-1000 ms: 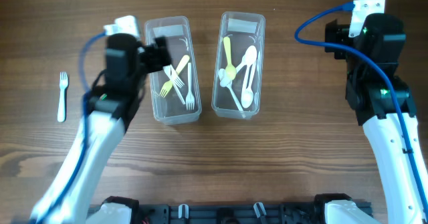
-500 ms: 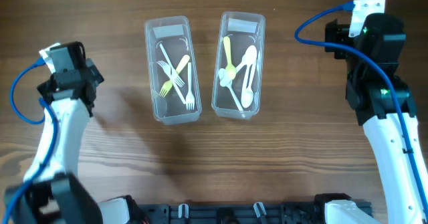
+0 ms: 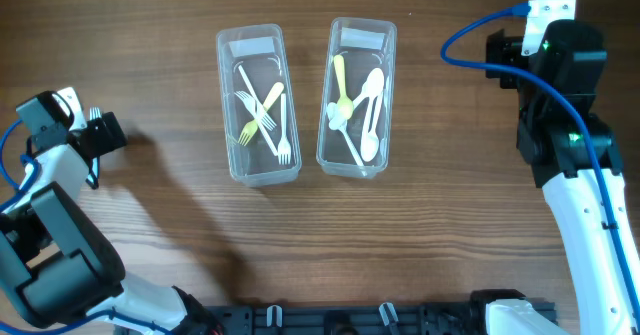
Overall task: Pack container
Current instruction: 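Reach the left gripper to the light blue fork and grasp it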
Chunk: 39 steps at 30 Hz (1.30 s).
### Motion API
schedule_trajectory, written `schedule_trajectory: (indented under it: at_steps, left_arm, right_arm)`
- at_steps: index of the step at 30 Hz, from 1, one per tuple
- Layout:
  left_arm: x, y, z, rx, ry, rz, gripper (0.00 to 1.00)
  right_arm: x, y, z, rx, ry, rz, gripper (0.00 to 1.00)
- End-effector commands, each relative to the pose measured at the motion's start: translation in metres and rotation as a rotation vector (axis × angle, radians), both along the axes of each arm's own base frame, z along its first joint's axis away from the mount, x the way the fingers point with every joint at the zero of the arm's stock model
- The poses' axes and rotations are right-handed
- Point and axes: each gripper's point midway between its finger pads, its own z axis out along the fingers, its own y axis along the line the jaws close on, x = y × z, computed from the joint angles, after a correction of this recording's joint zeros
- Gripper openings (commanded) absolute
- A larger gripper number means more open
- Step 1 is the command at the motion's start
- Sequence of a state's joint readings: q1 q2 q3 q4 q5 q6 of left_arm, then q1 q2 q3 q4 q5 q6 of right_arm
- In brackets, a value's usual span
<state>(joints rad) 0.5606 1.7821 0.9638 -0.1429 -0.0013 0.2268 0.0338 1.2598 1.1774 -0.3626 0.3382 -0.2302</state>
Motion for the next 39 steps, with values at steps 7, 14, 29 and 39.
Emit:
schedule_trajectory:
  at_steps: [7,14,29,39]
  left_arm:
    - [0.010,-0.013,-0.050,-0.055,0.022,-0.197,0.98]
    - [0.005,-0.049,-0.075,-0.297,0.026,-0.121,0.63]
    - [-0.027,-0.092,-0.093,-0.389,0.226,-0.090,0.59]
    - [0.010,-0.058,-0.078,-0.153,0.110,-0.214,0.48]
  right_arm:
    - [0.001,-0.003,-0.002,-0.012,0.007,-0.013,1.00]
    - [0.001,-0.003,-0.002,-0.012,0.007,-0.013,1.00]
    - [0.001,-0.003,-0.002,-0.012,0.008,-0.013,0.99]
    - [0.001,-0.003,-0.003,-0.012,0.009,-0.013,1.00]
